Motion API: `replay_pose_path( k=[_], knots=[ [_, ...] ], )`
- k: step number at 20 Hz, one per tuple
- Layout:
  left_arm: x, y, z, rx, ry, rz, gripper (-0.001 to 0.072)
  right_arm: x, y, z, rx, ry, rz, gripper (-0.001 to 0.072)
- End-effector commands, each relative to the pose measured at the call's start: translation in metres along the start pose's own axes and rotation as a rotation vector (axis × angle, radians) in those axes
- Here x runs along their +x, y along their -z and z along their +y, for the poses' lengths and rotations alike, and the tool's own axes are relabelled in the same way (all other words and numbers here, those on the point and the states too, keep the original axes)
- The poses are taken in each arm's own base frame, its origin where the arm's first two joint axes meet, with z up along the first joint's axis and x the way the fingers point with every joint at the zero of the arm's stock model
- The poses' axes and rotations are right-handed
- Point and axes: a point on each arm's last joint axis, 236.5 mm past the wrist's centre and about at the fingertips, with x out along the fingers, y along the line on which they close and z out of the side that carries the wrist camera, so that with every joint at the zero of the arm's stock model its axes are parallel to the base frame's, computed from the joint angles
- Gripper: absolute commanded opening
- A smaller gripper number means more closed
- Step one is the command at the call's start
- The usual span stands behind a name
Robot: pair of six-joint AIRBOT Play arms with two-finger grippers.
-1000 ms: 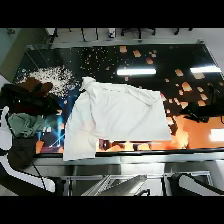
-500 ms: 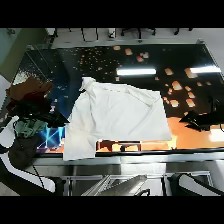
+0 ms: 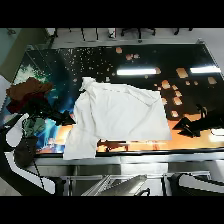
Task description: Fold the shirts.
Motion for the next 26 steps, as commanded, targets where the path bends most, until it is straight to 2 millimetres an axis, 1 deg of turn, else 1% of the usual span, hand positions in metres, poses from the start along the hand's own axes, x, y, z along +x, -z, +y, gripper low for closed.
replay_pose_path(
  k=[1,3,5,7,8,9,10,11,12,13,14,15,16,17,18,19,20,21,22,23,24,25,26],
  knots=[
    [0.003,0.001,-0.001,0.013,-0.008,0.011,0.0014,0.024,0.011,-0.007,0.01,-0.024,0.078,0.0506],
    [0.003,0.0,-0.001,0.013,-0.01,0.007,0.0014,0.039,0.012,-0.005,0.015,-0.036,0.097,0.0503],
    [0.002,0.0,-0.002,0.016,-0.009,0.005,0.0014,0.054,0.015,0.002,-0.003,-0.047,0.138,0.0503],
    [-0.005,-0.006,-0.006,0.034,-0.009,-0.003,0.0014,0.068,0.015,0.025,-0.042,-0.111,0.157,0.0497],
    [-0.009,-0.01,-0.012,0.049,-0.006,-0.011,0.0014,0.071,0.013,0.04,-0.072,-0.157,0.146,0.0352],
    [-0.016,-0.016,-0.019,0.075,-0.011,-0.03,0.0014,0.07,0.007,0.056,-0.097,-0.205,0.121,0.0062],
    [-0.026,-0.022,-0.028,0.108,-0.018,-0.066,0.0013,0.065,-0.001,0.071,-0.098,-0.251,0.095,0.002],
    [-0.039,-0.031,-0.051,0.174,0.0,-0.122,0.0013,0.054,-0.008,0.088,-0.106,-0.302,0.069,0.002],
    [-0.057,-0.039,-0.076,0.234,0.025,-0.19,0.0013,0.038,-0.013,0.105,-0.134,-0.341,0.05,0.0019],
    [-0.084,-0.044,-0.109,0.307,0.049,-0.274,0.0013,0.015,-0.02,0.124,-0.175,-0.365,0.019,0.0019],
    [-0.114,-0.045,-0.143,0.381,0.056,-0.362,0.0013,-0.02,-0.028,0.15,-0.239,-0.386,-0.039,0.002],
    [-0.153,-0.042,-0.184,0.478,0.052,-0.47,0.0013,-0.06,-0.033,0.181,-0.329,-0.4,-0.119,0.0019],
    [-0.196,-0.032,-0.224,0.569,0.03,-0.591,0.0013,-0.114,-0.034,0.219,-0.441,-0.402,-0.244,0.002],
    [-0.246,-0.011,-0.271,0.657,0.003,-0.749,0.0013,-0.175,-0.028,0.261,-0.57,-0.389,-0.41,0.002],
    [-0.295,0.017,-0.316,0.75,-0.041,-0.921,0.0013,-0.238,-0.013,0.302,-0.715,-0.356,-0.605,0.002],
    [-0.346,0.06,-0.368,0.831,-0.063,-1.13,0.0013,-0.307,0.019,0.346,-0.865,-0.321,-0.841,0.002],
    [-0.389,0.114,-0.414,0.919,-0.085,-1.332,0.0014,-0.366,0.06,0.381,-0.978,-0.293,-1.06,0.002],
    [-0.418,0.173,-0.45,1.003,-0.103,-1.5,0.0013,-0.42,0.109,0.407,-1.075,-0.24,-1.283,0.002],
    [-0.436,0.229,-0.475,1.078,-0.134,-1.638,0.0013,-0.457,0.158,0.421,-1.143,-0.187,-1.457,0.002],
    [-0.448,0.282,-0.491,1.139,-0.19,-1.764,0.0013,-0.482,0.205,0.428,-1.193,-0.132,-1.601,0.002],
    [-0.456,0.32,-0.498,1.165,-0.242,-1.861,0.0013,-0.497,0.236,0.429,-1.211,-0.099,-1.702,0.002],
    [-0.464,0.355,-0.5,1.155,-0.277,-1.95,0.0013,-0.506,0.263,0.426,-1.216,-0.057,-1.783,0.002],
    [-0.469,0.376,-0.498,1.135,-0.315,-2.007,0.0013,-0.51,0.278,0.42,-1.213,-0.002,-1.829,0.002]
  ],
)
